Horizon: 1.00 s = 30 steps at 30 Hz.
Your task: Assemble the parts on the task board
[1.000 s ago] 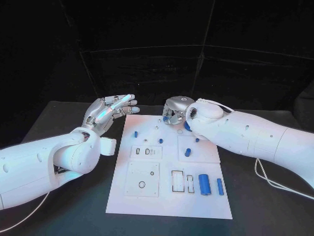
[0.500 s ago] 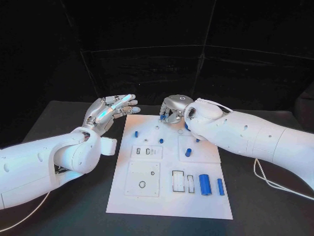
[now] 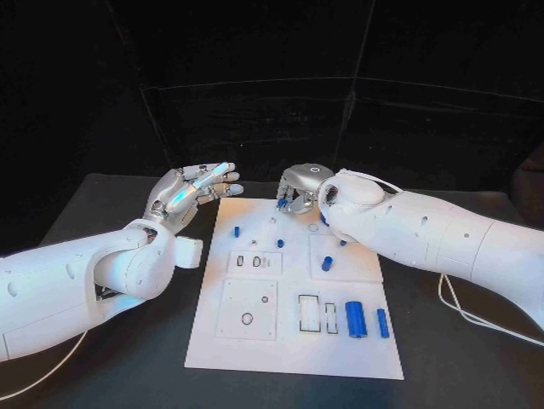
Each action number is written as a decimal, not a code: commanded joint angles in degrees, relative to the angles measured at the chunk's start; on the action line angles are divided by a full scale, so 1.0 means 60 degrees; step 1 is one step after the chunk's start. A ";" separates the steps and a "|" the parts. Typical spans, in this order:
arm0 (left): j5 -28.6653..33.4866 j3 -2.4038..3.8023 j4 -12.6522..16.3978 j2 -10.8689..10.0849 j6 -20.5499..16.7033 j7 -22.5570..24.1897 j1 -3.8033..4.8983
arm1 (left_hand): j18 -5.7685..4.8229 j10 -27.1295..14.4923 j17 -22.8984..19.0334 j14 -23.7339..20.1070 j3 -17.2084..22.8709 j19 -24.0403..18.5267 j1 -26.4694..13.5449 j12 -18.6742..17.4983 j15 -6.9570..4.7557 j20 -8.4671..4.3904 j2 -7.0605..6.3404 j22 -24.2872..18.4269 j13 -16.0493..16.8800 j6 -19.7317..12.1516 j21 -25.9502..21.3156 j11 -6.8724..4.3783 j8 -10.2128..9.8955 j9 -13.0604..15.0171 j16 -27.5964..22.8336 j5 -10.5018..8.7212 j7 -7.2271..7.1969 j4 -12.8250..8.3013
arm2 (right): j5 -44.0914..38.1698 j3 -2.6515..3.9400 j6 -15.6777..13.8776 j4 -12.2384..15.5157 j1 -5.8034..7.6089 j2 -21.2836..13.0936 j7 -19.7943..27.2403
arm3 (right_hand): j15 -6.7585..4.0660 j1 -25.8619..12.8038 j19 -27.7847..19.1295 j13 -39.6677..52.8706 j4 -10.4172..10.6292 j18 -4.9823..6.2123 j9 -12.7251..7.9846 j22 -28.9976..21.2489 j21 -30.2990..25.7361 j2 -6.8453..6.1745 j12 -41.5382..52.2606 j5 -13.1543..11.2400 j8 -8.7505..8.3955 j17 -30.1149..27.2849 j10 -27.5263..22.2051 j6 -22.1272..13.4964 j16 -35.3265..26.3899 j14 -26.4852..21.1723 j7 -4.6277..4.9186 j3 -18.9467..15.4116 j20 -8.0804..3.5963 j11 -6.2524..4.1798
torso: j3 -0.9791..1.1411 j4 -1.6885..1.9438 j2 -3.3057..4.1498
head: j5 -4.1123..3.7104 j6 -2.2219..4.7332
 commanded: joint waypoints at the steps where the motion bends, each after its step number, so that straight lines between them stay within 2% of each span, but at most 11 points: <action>1: -0.0006 0.0008 0.0007 0.0000 0.0122 0.0205 0.0020 | 0.0058 -0.0063 -0.0015 0.0068 0.0010 0.0077 0.0040 -0.0043 -0.0002 -0.0006 -0.0048 -0.0012 -0.0015 0.0026 -0.0052 -0.0008 -0.0064 -0.0012 -0.0051 0.0018 0.0330 -0.0068 | -0.0253 -0.0004 0.0060 0.0028 0.0005 -0.0003 -0.0134 | -0.0069 -0.0057 0.0078 -0.0010 0.0064 -0.0066 0.0085 0.0010 0.0037 -0.0014 -0.0032 -0.0013 0.0033 0.0003 0.0007 0.0108 0.0034 0.0128 -0.0009 0.0017 -0.0005 0.0020 | 0.0005 -0.0005 0.0001 | 0.0001 0.0010; 16: -0.0006 0.0008 -0.0011 0.0004 0.0126 0.0200 0.0020 | 0.0058 -0.0064 -0.0015 0.0068 0.0010 0.0078 0.0040 -0.0043 -0.0002 -0.0006 -0.0048 -0.0012 -0.0015 0.0026 -0.0052 -0.0008 -0.0064 -0.0012 -0.0051 0.0018 0.0331 -0.0069 | -0.0419 -0.0004 -0.0131 0.0053 0.0005 -0.0050 -0.0314 | -0.0071 -0.0036 0.0078 -0.0009 0.0059 -0.0066 0.0088 0.0013 0.0038 -0.0007 -0.0036 -0.0017 0.0035 0.0014 0.0014 0.0121 0.0041 0.0129 -0.0016 0.0033 -0.0007 0.0014 | 0.0000 -0.0007 -0.0001 | 0.0001 0.0013; 30: -0.0006 0.0008 -0.0027 0.0014 0.0133 0.0198 0.0020 | 0.0057 -0.0068 -0.0016 0.0069 0.0011 0.0082 0.0039 -0.0046 -0.0002 -0.0006 -0.0048 -0.0015 -0.0015 0.0023 -0.0054 -0.0007 -0.0067 -0.0013 -0.0054 0.0017 0.0332 -0.0074 | -0.0515 -0.0004 0.0130 0.0047 0.0004 -0.0004 -0.0322 | -0.0074 -0.0020 0.0079 -0.0008 0.0056 -0.0067 0.0092 0.0017 0.0040 0.0000 -0.0038 -0.0019 0.0038 0.0023 0.0025 0.0136 0.0046 0.0129 -0.0020 0.0048 -0.0008 0.0010 | -0.0003 -0.0005 0.0003 | 0.0013 0.0003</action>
